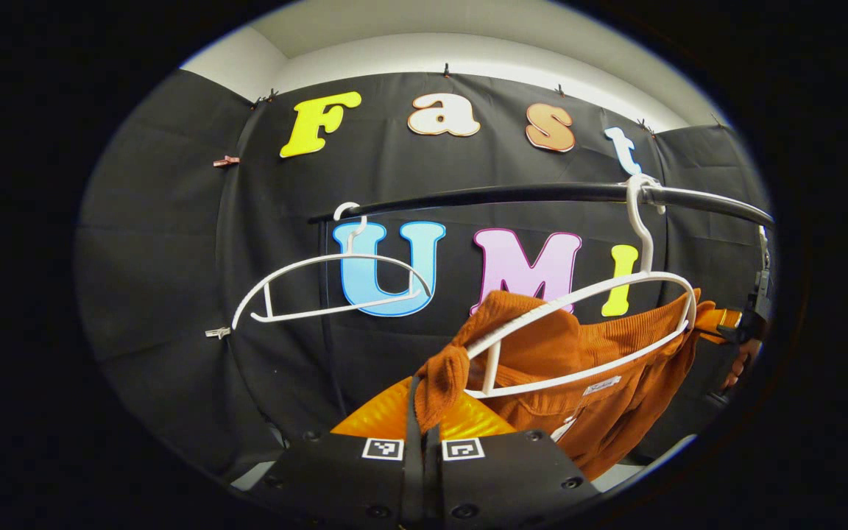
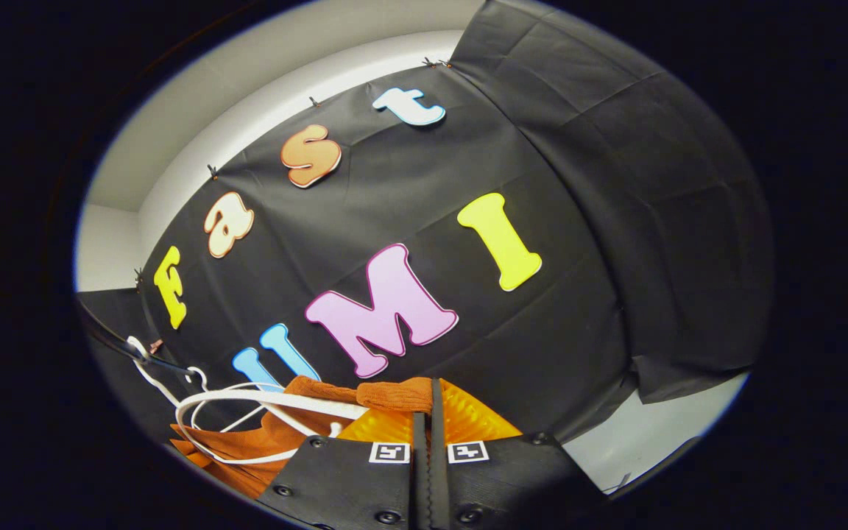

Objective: Grasp the clothes on the hanger with both hands and then place them into the laundry hamper below.

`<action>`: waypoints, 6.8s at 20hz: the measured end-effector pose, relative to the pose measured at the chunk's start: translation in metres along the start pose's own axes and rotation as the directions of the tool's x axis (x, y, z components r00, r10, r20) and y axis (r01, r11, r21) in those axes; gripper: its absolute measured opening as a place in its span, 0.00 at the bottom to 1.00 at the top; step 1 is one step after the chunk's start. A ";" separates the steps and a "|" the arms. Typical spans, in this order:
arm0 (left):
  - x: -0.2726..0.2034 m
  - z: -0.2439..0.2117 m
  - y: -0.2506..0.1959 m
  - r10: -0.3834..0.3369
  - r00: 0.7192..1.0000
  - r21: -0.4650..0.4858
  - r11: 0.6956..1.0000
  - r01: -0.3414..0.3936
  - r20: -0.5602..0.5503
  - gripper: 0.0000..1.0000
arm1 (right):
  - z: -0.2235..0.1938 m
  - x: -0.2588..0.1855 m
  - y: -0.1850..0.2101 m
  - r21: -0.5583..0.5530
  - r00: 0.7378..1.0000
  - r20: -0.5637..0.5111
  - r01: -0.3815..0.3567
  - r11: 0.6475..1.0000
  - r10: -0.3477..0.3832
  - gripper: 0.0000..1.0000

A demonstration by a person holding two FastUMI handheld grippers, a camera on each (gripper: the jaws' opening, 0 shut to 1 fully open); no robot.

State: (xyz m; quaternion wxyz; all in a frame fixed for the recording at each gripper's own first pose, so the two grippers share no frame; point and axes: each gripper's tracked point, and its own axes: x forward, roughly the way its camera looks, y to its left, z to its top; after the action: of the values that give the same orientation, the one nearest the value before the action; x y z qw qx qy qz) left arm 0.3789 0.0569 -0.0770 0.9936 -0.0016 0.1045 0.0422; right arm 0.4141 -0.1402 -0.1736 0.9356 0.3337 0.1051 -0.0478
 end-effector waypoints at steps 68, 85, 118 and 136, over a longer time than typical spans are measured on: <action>-0.065 -0.220 -0.078 -0.210 0.935 -0.006 0.976 0.217 -0.285 0.95 | -0.248 -0.166 0.012 -0.509 0.909 -0.382 -0.056 0.859 -0.167 0.98; -0.188 -0.069 -0.030 -0.233 0.973 -0.008 0.973 0.233 0.010 0.98 | -0.114 -0.275 0.140 -0.552 0.998 -0.062 -0.025 0.833 -0.011 0.98; -0.271 0.025 -0.045 -0.160 0.967 0.063 0.987 0.151 0.196 0.95 | -0.030 -0.337 0.190 -0.563 0.986 0.079 -0.075 0.823 0.145 0.96; -0.268 0.025 -0.041 -0.159 0.969 0.047 0.987 0.153 0.191 0.95 | -0.030 -0.335 0.186 -0.567 0.987 0.094 -0.054 0.822 0.130 0.96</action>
State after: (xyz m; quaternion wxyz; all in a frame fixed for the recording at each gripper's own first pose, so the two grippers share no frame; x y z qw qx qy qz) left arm 0.1261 -0.0061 0.0028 0.9992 0.0100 0.0075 -0.0377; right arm 0.1132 0.0293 -0.0056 0.9983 0.0445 0.0376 0.0091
